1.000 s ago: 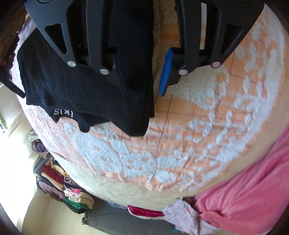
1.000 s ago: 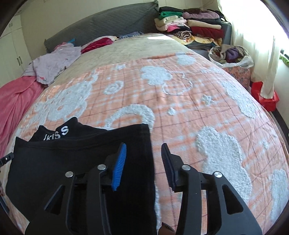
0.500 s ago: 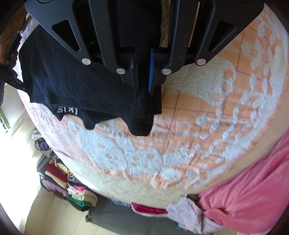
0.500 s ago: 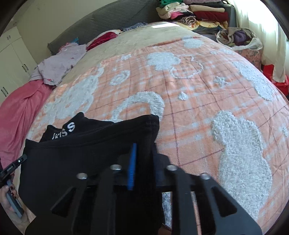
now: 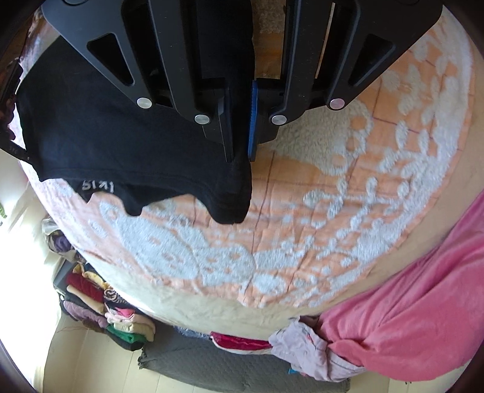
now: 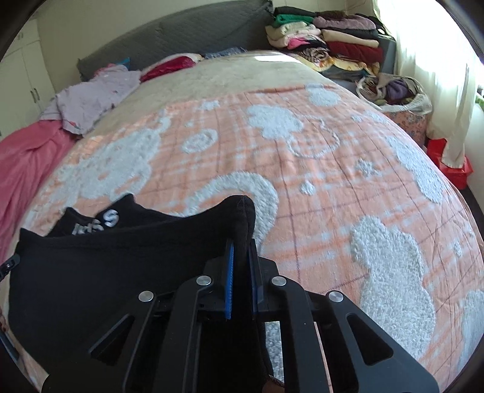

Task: Fold small clothes
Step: 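Grasp the folded edge again with both tools, then open both tools and pull them back from the folded sweatshirt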

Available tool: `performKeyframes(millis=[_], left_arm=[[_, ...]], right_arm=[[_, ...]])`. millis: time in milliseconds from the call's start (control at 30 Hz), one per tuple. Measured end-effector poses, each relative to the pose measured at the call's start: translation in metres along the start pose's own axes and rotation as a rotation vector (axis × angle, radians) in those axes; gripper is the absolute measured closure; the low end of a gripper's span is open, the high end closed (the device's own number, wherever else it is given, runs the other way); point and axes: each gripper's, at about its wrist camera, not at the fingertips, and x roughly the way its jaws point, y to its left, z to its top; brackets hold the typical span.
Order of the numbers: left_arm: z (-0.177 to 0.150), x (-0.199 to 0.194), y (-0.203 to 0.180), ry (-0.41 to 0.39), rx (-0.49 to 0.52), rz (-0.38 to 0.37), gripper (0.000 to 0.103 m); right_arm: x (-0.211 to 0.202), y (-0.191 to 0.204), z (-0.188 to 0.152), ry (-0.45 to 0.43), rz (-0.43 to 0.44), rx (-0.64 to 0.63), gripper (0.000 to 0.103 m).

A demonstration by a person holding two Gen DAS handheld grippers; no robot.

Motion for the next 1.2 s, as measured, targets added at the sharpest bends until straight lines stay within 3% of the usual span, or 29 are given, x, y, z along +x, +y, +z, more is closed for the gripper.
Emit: performKeyframes(millis=[233, 467, 700, 967, 1200], left_arm=[[-0.004, 0.002, 0.002, 0.007, 0.007, 0.024, 0.092], [-0.006, -0.009, -0.003, 0.001, 0.014, 0.024, 0.086], [-0.006, -0.032, -0.007, -0.03, 0.024, 0.02, 0.073], [-0.011, -0.057, -0.02, -0.052, 0.061, -0.004, 0.062], [-0.035, -0.055, -0.036, 0.0, 0.119, -0.02, 0.061]], right_arm=[[0.003, 0.0, -0.009, -0.014, -0.053, 0.003, 0.092], [-0.021, 0.004, -0.015, -0.034, -0.024, 0.021, 0.058], [-0.06, 0.027, -0.027, -0.097, -0.012, -0.072, 0.041], [-0.09, 0.052, -0.051, -0.101, 0.048, -0.146, 0.041], [-0.091, 0.059, -0.081, -0.042, 0.069, -0.169, 0.041]])
